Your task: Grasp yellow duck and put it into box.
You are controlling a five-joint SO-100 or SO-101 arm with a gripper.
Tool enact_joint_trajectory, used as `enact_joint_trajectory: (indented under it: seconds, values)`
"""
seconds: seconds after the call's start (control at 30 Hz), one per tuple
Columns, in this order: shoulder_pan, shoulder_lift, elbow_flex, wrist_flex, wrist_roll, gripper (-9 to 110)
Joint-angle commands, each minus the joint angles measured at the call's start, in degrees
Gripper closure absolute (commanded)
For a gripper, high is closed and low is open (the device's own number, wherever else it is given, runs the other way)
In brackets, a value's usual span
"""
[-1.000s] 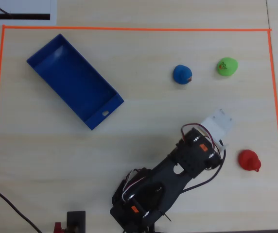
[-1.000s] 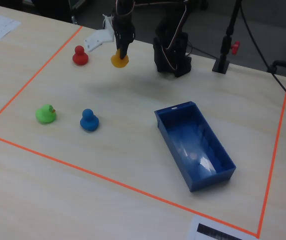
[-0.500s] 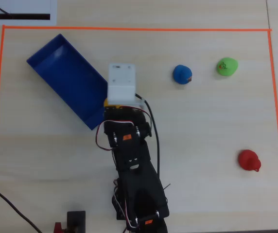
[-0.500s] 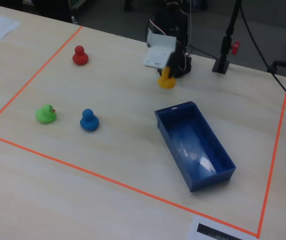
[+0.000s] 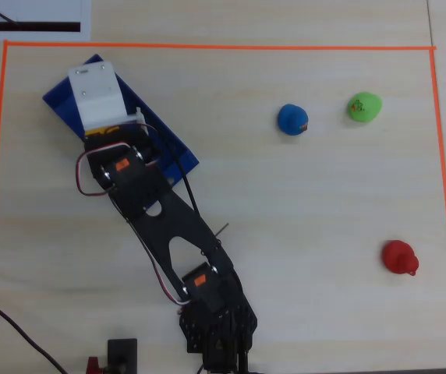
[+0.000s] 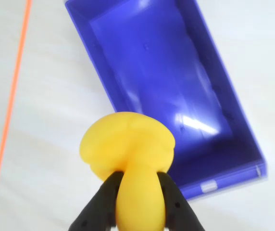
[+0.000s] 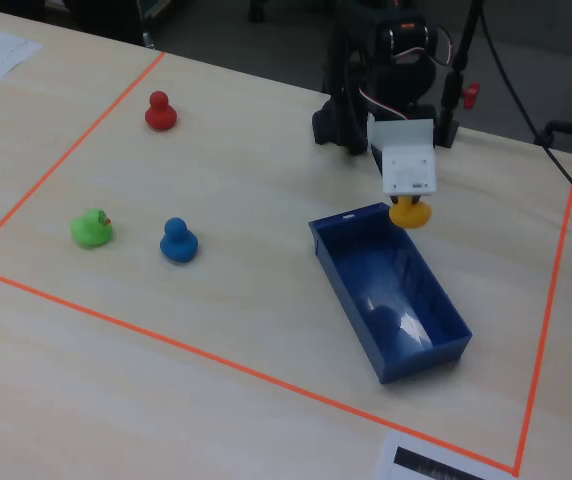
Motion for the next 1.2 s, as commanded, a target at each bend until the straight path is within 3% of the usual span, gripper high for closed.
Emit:
enact_joint_trajectory:
  seconds: [0.0, 0.1, 0.27, 0.43, 0.6, 0.7, 0.73, 0.87, 1.07, 1.17]
  values:
    - [0.2, -8.3, -10.6, -2.1, -0.1, 101]
    - [0.4, -15.0, -15.6, -2.3, 0.4, 101]
    - [2.3, -25.2, -26.7, 1.0, 0.8, 85]
    - [5.1, -26.8, -28.9, -1.8, 0.6, 79]
    - [8.2, -25.0, -29.8, -4.1, -0.4, 79]
    - [10.6, -18.5, -26.4, -4.4, -0.6, 94]
    - [11.7, -14.6, -22.9, -4.6, 0.2, 100]
    - [17.5, 8.9, 5.2, -7.8, 3.1, 101]
    - [25.8, 48.4, 56.6, -9.2, -5.5, 101]
    - [27.6, 65.4, 73.8, -6.9, -8.3, 101]
